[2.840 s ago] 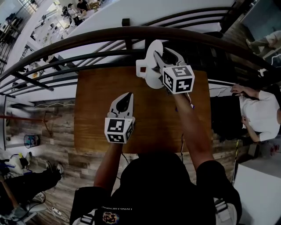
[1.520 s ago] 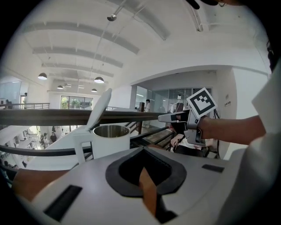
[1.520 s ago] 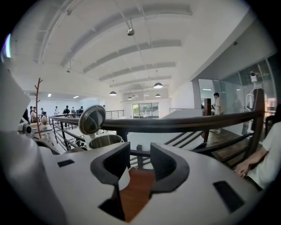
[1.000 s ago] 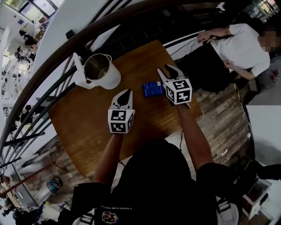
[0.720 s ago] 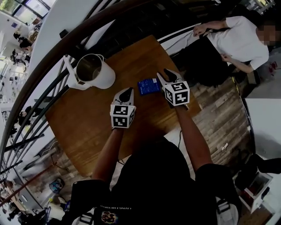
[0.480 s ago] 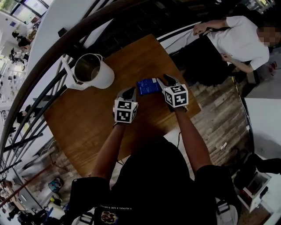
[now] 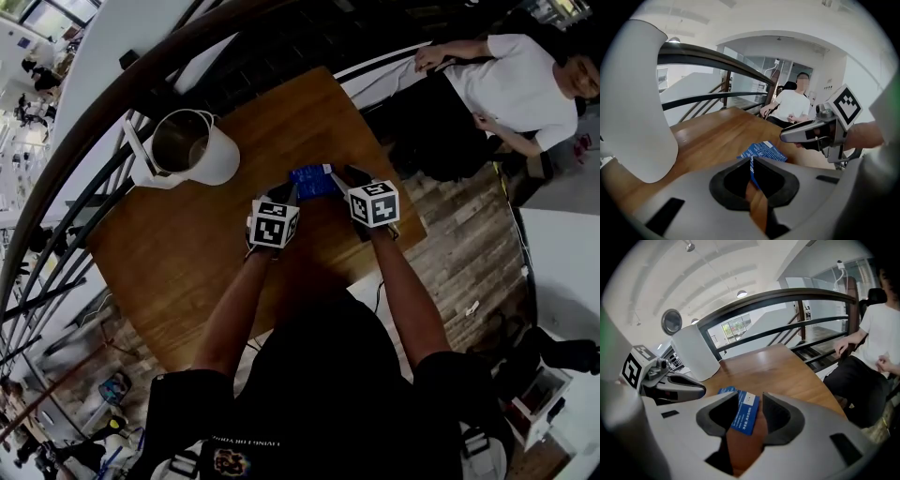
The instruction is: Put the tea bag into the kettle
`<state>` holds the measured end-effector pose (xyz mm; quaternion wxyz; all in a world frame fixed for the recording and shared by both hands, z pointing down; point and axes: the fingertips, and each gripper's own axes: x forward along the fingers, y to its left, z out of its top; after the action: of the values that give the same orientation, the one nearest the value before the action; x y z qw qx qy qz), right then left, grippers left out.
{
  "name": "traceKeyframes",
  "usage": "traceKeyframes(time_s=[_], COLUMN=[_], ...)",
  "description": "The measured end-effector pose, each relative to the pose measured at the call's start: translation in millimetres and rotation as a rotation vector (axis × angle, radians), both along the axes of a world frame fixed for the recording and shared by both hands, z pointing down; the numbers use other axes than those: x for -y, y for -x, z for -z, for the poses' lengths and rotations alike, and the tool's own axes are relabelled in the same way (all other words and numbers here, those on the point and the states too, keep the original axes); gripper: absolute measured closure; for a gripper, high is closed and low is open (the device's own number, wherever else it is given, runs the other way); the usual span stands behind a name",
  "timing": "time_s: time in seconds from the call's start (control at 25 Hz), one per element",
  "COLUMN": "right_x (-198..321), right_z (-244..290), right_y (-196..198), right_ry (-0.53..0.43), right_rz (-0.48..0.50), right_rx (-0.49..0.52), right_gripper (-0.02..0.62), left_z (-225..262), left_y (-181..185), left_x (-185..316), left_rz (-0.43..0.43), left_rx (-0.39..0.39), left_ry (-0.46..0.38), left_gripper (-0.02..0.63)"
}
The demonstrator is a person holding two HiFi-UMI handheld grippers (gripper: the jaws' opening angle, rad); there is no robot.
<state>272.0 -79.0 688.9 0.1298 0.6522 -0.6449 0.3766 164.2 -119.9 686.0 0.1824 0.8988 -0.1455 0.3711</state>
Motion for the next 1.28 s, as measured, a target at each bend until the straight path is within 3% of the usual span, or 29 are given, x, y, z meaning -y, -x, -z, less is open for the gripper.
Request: traceKeyframes(time_s=[0.16, 0.72, 1.28], right_x=[-0.7, 1.9, 3.2], right_z=[-3.8, -15.5, -25.4], right_y=[-1.9, -9.4, 2.2], right_ry=[0.005, 0.011, 0.034], right_rz=[0.001, 0.000, 0.026], right_rx=[0.009, 0.027, 0.059], right_gripper=[0.443, 0.440, 0.440], left_z=[-10.8, -36.3, -43.3], left_y=[0.0, -3.9, -13.1], left_x=[2.4, 12.2, 5.5], left_rz=[-0.002, 0.016, 0.004], left_rx=[0.037, 0.077, 0.098], left_ry=[0.027, 0.135, 0.201], left_gripper=[0.591, 0.456, 0.449])
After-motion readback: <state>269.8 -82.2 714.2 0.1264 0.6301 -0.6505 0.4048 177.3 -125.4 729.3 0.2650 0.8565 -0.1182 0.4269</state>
